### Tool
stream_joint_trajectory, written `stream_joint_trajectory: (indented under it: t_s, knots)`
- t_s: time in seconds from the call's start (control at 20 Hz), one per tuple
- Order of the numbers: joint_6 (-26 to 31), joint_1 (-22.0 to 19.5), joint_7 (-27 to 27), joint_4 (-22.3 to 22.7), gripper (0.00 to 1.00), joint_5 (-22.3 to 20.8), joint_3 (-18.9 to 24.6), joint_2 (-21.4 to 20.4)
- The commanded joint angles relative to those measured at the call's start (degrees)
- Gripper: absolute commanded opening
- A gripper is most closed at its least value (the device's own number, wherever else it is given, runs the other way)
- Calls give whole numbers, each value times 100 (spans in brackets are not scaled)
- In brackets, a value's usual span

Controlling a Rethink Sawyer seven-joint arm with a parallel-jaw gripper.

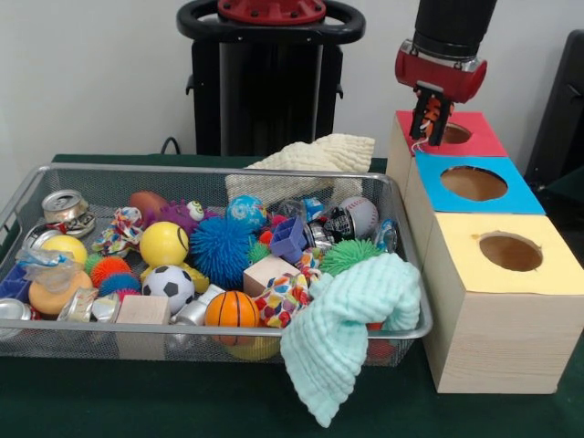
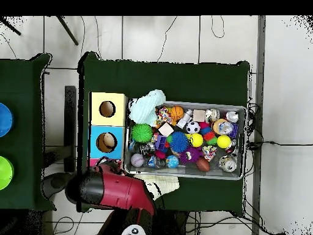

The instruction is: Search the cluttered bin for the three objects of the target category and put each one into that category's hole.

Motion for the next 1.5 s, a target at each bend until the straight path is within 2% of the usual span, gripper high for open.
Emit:
stream_joint_trajectory:
  t_s: [0.05, 0.4, 0.7, 0.9, 1.05, 1.5]
  knots:
    - [-532, 24, 952, -26, 0, 45, 441, 361]
    - [-439, 174, 1033, -178, 0, 159, 416, 507]
    - [-353, 346, 1304, -95, 0, 393, 459, 498]
    - [-431, 320, 1317, 52, 0, 507, 601, 421]
    - [-500, 229, 1234, 125, 0, 537, 692, 411]
    - [-680, 309, 1184, 199, 0, 475, 630, 459]
